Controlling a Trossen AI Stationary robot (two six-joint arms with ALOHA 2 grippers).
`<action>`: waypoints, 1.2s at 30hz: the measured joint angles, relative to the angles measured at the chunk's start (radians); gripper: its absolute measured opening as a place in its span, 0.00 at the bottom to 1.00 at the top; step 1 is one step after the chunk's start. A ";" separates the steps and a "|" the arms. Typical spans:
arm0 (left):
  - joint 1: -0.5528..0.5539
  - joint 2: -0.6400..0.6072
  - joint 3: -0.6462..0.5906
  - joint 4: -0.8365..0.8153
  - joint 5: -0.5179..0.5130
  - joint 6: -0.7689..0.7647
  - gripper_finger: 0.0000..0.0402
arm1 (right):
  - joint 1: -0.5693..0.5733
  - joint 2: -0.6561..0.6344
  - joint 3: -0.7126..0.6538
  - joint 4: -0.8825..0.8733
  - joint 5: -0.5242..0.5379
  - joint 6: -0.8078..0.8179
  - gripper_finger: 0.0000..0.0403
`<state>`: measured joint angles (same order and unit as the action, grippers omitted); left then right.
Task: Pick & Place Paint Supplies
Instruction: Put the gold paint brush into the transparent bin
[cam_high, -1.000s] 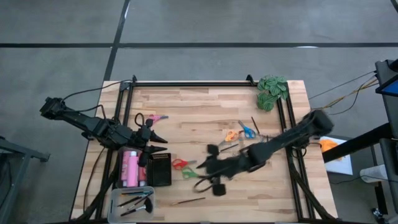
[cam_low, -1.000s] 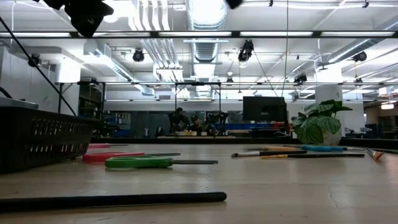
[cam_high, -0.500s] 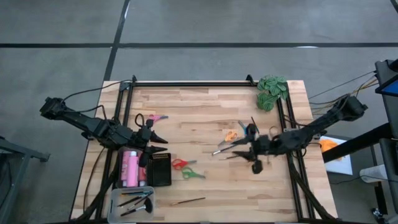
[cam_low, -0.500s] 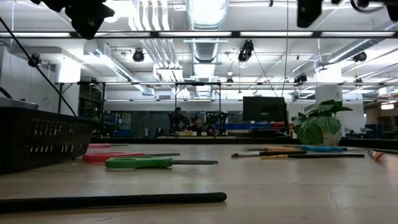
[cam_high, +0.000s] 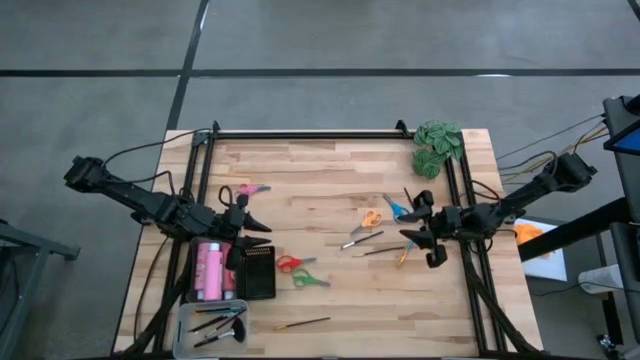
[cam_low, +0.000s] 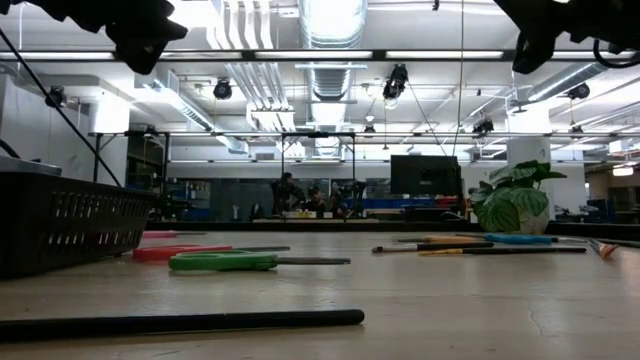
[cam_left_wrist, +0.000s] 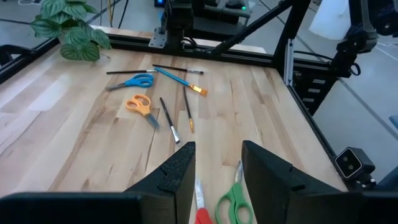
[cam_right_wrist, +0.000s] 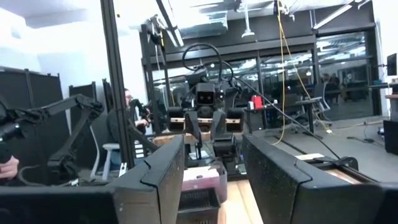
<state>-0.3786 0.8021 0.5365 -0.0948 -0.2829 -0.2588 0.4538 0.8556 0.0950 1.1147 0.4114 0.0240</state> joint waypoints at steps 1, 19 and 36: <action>0.000 0.000 0.000 0.002 0.000 0.000 0.33 | 0.000 -0.001 0.000 -0.001 0.000 0.000 0.40; -0.068 0.030 0.038 0.001 -0.002 -0.103 0.33 | 0.000 0.012 0.009 -0.018 0.000 -0.001 0.40; -0.203 0.547 0.445 -0.290 -0.098 -0.221 0.33 | 0.000 0.012 0.009 -0.019 0.000 0.000 0.40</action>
<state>-0.5819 1.3486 0.9813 -0.3843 -0.3811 -0.4799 0.4538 0.8677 0.1043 1.0954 0.4118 0.0245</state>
